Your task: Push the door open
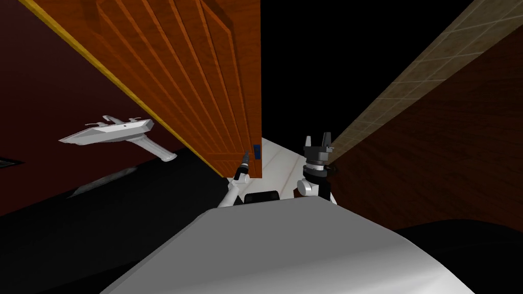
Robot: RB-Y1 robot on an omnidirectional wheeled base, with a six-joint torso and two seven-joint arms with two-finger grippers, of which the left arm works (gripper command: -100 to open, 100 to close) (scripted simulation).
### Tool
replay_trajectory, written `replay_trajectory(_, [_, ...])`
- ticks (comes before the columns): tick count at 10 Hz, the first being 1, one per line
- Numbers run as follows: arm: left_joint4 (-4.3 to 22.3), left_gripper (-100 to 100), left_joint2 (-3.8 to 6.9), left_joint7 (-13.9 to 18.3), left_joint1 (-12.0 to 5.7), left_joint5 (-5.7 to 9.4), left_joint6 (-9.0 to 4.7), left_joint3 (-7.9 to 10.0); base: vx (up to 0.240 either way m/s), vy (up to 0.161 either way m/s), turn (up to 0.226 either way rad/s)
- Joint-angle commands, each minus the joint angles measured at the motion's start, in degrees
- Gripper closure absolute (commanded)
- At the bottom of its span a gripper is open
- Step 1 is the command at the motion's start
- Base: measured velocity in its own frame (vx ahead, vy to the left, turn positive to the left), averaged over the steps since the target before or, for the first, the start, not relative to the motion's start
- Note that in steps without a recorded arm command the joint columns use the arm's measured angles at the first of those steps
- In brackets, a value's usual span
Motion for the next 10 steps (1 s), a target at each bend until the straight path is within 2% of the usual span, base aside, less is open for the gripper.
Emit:
replay_trajectory(1, [-0.44, -100, 0.36, -2.72, 0.5, 2.86, -0.48, -2.86, -0.064, 0.012, 0.222])
replay_trajectory(2, [-1.06, -100, 0.28, -4.48, 0.97, 4.62, -0.62, -4.54, -0.058, 0.016, 0.172])
replay_trajectory(3, [-1.06, -100, 0.28, -4.48, 0.97, 5.18, -0.62, -4.85, -0.035, 0.01, 0.036])
replay_trajectory(6, [-2.88, -100, -0.51, -9.71, 2.37, 10.61, -1.01, -10.13, -0.049, 0.004, 0.178])
replay_trajectory(7, [-2.88, -100, -0.51, -9.71, 2.37, 11.09, -1.01, -10.36, -0.042, 0.001, 0.047])
replay_trajectory(10, [-4.42, -100, -2.02, -14.15, 3.56, 16.12, -1.34, -15.05, -0.053, 0.001, 0.151])
